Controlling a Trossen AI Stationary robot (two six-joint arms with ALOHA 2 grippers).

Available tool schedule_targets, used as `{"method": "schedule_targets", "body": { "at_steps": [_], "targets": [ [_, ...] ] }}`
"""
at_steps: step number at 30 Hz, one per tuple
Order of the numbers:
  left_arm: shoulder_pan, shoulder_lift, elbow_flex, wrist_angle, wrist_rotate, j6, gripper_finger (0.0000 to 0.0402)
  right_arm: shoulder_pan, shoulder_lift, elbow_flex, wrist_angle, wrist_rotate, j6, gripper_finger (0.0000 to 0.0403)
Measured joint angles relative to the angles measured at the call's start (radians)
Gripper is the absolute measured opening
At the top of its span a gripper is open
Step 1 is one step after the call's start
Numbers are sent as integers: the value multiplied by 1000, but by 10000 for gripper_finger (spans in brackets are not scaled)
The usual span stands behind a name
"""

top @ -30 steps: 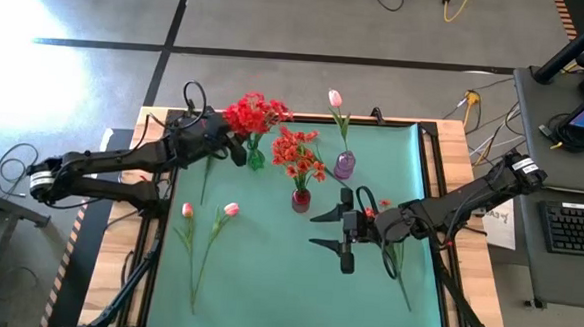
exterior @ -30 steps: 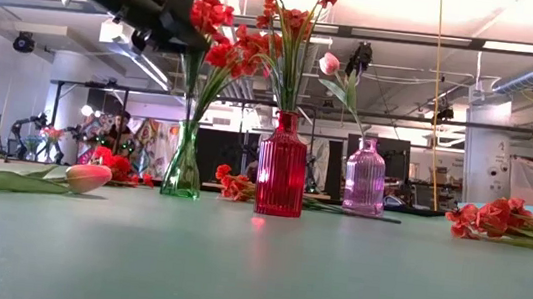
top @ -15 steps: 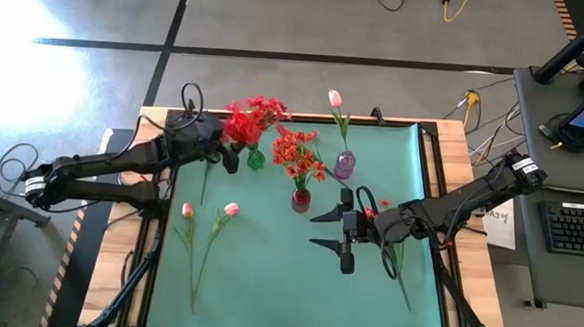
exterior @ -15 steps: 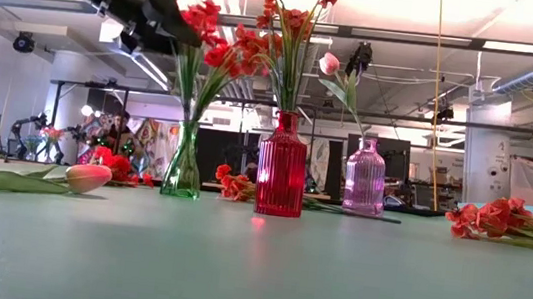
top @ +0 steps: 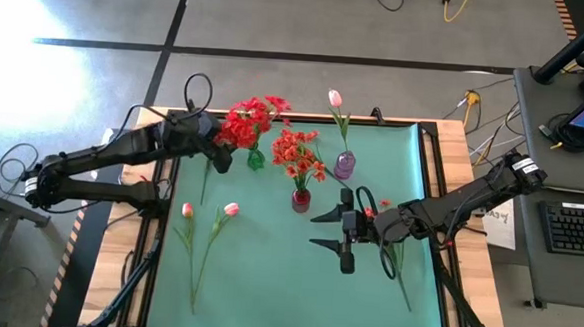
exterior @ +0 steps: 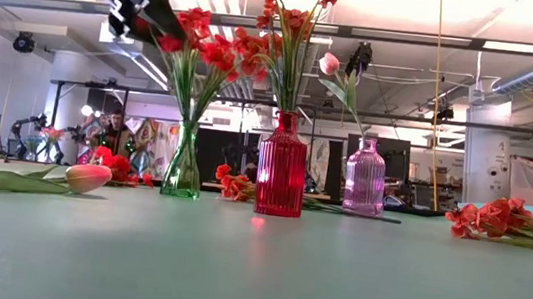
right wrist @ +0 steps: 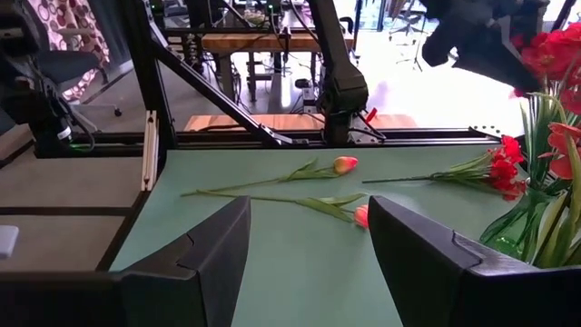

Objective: Sort flowers into vase by color
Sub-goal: Put the red flowers into the green vase, then put the orange flowers into the red vase

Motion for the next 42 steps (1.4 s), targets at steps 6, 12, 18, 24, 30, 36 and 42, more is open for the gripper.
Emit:
{"method": "schedule_targets", "body": {
  "at_steps": [6,12,18,24,30,36,42],
  "targets": [
    [0,8,90,-138,1,-17,281,0,0,0,-1,0,-1,217],
    [0,8,174,-225,4,-28,282,0,0,0,-2,0,0,217],
    [0,9,260,-329,14,-110,282,0,0,0,-9,0,12,217],
    [-5,8,402,-552,228,-242,282,2,-6,82,-293,-26,171,217],
    [-80,6,566,-748,298,-353,282,10,0,185,-715,-177,398,215],
    [-249,-24,575,-739,275,-486,281,44,-8,185,-950,-196,674,215],
    [-474,-13,455,-511,178,-585,281,71,-7,184,-1151,-215,951,216]
  ]
}}
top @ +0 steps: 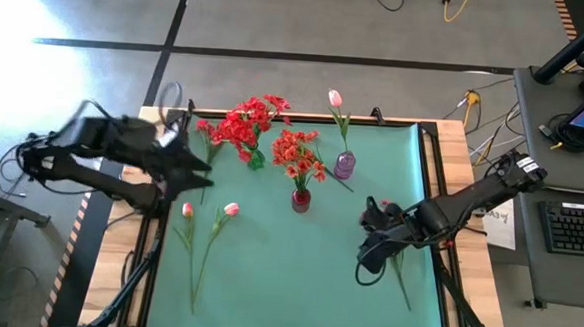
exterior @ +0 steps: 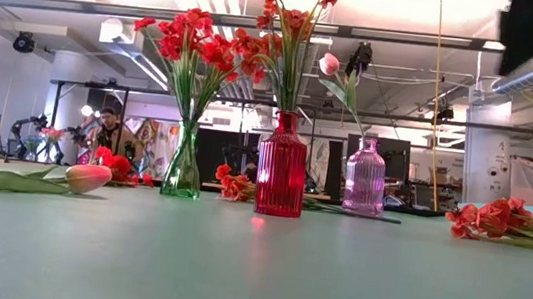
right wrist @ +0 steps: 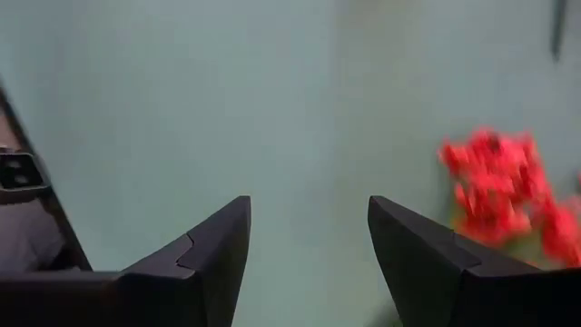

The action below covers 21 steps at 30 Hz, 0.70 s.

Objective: Sort flowers into vase by color
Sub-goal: Put the orange flowers into the red vase

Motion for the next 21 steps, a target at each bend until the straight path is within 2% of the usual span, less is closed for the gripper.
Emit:
{"method": "schedule_targets", "body": {
  "at_steps": [4,8,12,15,21],
  "targets": [
    [-171,29,-84,142,-101,-27,281,26,0,0,-84,-15,100,234],
    [-329,73,-138,186,-270,-48,281,38,0,-17,-114,-23,162,263],
    [-449,128,-184,278,-372,-49,281,39,0,-58,-112,-62,210,286],
    [-498,177,-222,389,-410,-6,281,39,2,-106,-112,-83,235,294],
    [-508,294,-245,513,-423,55,281,39,3,-192,-109,-104,325,287]
  ]
}}
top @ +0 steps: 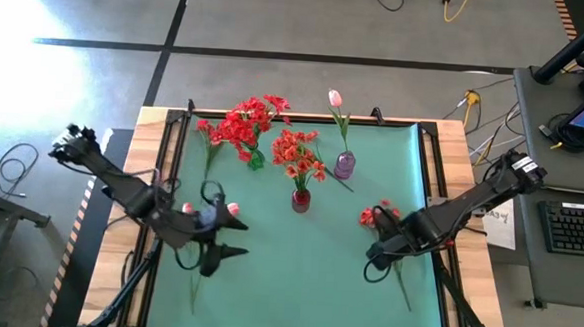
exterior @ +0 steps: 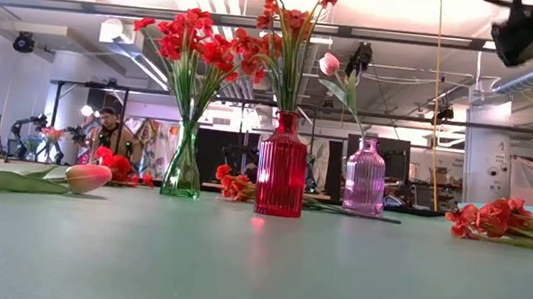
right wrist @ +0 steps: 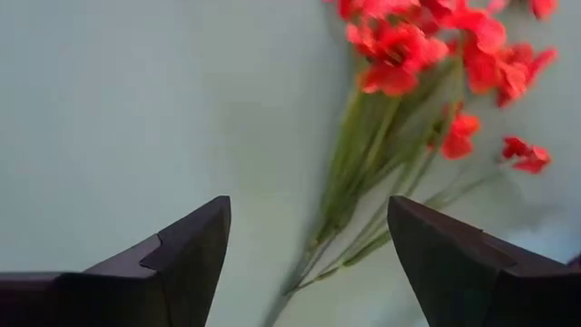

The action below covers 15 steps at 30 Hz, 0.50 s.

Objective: Sort flowers into vase by color
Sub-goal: Put the orange flowers into the red vase

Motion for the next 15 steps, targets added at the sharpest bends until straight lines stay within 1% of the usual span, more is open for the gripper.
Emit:
{"method": "schedule_targets", "body": {
  "at_steps": [4,8,15],
  "targets": [
    [0,80,-1,28,1,8,281,2,0,-54,0,-53,52,284],
    [0,135,-1,35,1,-13,281,5,0,-97,1,-88,75,284],
    [0,176,-1,35,-24,-22,281,5,0,-154,7,-131,99,299]
  ]
}}
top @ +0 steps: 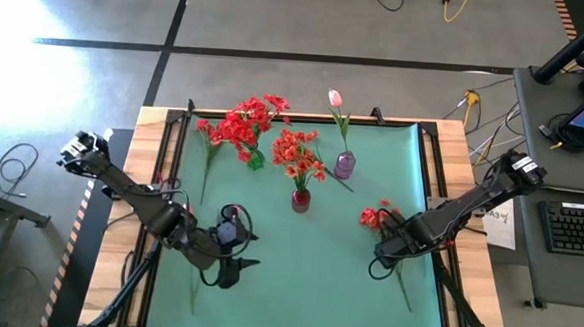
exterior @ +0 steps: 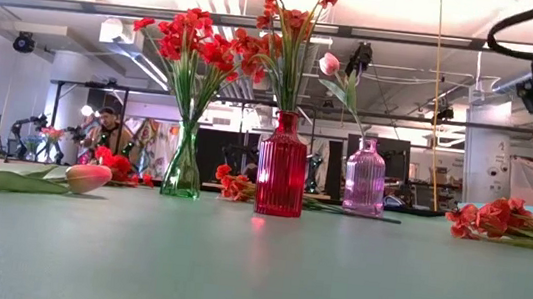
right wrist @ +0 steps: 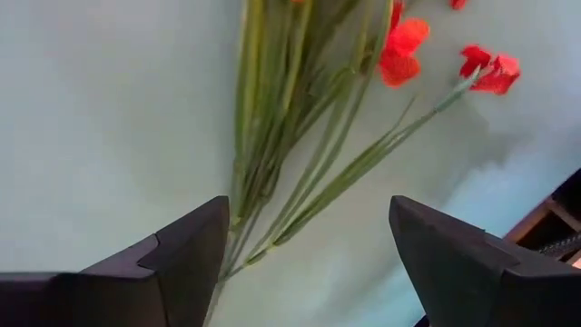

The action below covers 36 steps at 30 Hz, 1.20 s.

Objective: Sort flowers into vase by color
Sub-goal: Put the orange flowers into the red vase

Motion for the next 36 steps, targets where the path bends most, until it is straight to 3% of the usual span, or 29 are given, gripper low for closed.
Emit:
{"method": "schedule_targets", "body": {
  "at_steps": [16,22,30,36],
  "targets": [
    [0,1,0,-1,-37,3,272,-1,0,-130,252,6,32,306],
    [0,1,0,-1,-58,16,271,-10,0,-159,345,95,26,306],
    [0,1,0,-1,-64,22,271,-28,7,-165,403,161,-68,291],
    [0,1,0,-1,-85,26,271,-36,89,-165,494,165,-179,280]
  ]
}}
